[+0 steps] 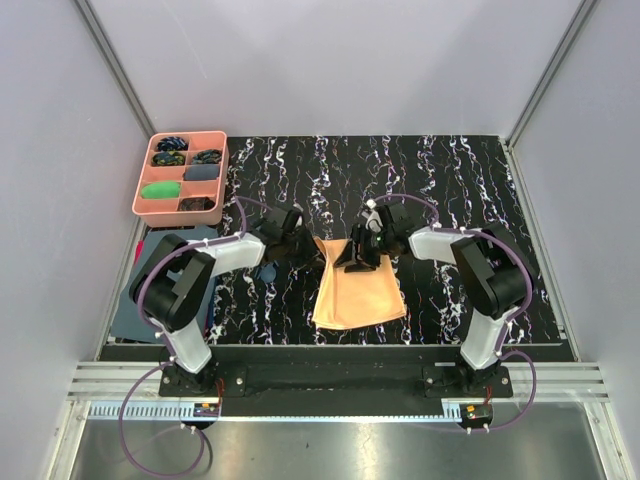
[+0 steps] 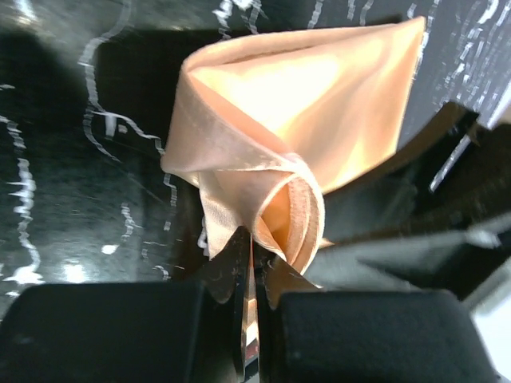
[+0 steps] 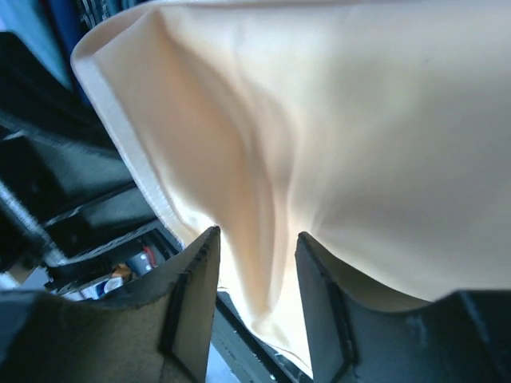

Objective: Fold the napkin into a case and place the utensils inside
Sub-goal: Fold the lower triangle-folded napkin at the center of the board.

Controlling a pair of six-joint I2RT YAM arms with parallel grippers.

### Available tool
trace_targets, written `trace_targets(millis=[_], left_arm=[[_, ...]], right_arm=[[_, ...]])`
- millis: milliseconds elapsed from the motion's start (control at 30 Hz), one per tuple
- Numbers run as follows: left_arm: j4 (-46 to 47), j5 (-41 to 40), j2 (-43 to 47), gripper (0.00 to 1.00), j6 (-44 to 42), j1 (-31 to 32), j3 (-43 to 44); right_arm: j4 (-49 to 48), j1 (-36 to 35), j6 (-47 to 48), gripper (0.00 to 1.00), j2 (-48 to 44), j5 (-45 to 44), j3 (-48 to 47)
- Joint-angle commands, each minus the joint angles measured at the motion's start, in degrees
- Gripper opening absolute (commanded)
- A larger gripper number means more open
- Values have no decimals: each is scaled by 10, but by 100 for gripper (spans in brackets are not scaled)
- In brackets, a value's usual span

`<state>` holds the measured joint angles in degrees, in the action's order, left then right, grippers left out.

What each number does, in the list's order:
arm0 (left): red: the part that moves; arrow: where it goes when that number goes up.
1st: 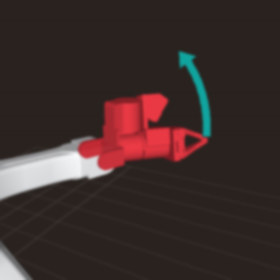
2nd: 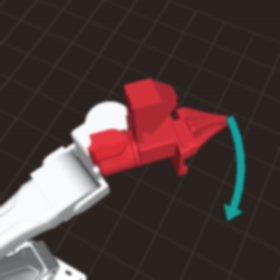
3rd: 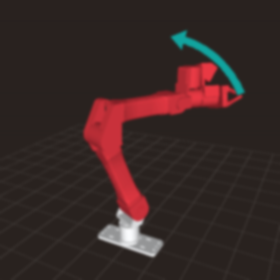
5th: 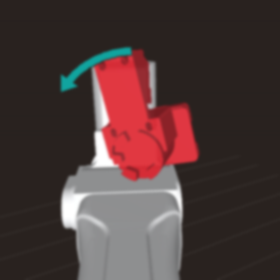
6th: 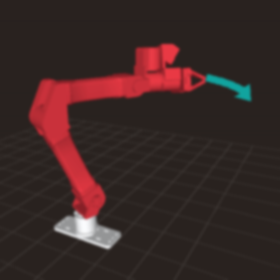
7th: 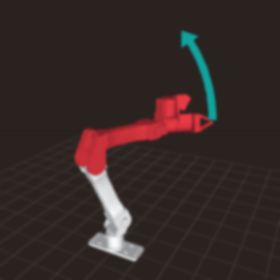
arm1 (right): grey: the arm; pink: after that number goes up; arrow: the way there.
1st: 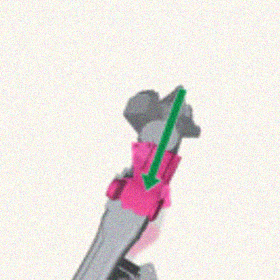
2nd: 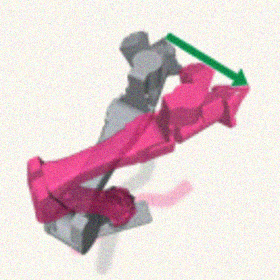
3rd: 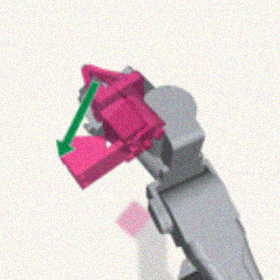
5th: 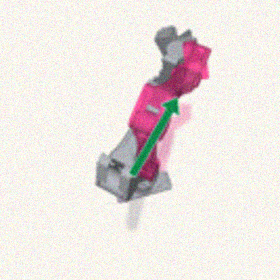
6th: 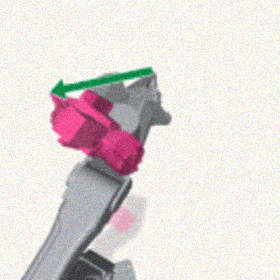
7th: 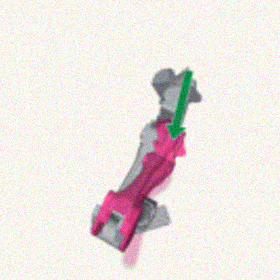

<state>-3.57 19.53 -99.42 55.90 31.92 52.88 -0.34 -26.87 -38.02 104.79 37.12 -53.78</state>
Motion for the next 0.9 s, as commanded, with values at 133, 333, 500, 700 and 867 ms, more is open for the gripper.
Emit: trace_targets(millis=[133, 333, 500, 700, 867], left_arm=[[23, 21, -10, 6, 17, 29, 49], [27, 14, -38, 4, 20, 43, 77], [24, 15, -54, 4, 25, 51, 94], [24, -5, -71, 4, 26, 56, 100], [23, -13, -88, 4, 26, 56, 105]], right_arm=[[33, 11, 37, 26, 44, -21, -41], [34, 13, 42, 18, 61, -33, -38], [35, 13, 45, 18, 68, -36, -42], [99, 18, 59, 20, 38, -75, -64], [171, 29, 78, 37, -17, -124, -78]])
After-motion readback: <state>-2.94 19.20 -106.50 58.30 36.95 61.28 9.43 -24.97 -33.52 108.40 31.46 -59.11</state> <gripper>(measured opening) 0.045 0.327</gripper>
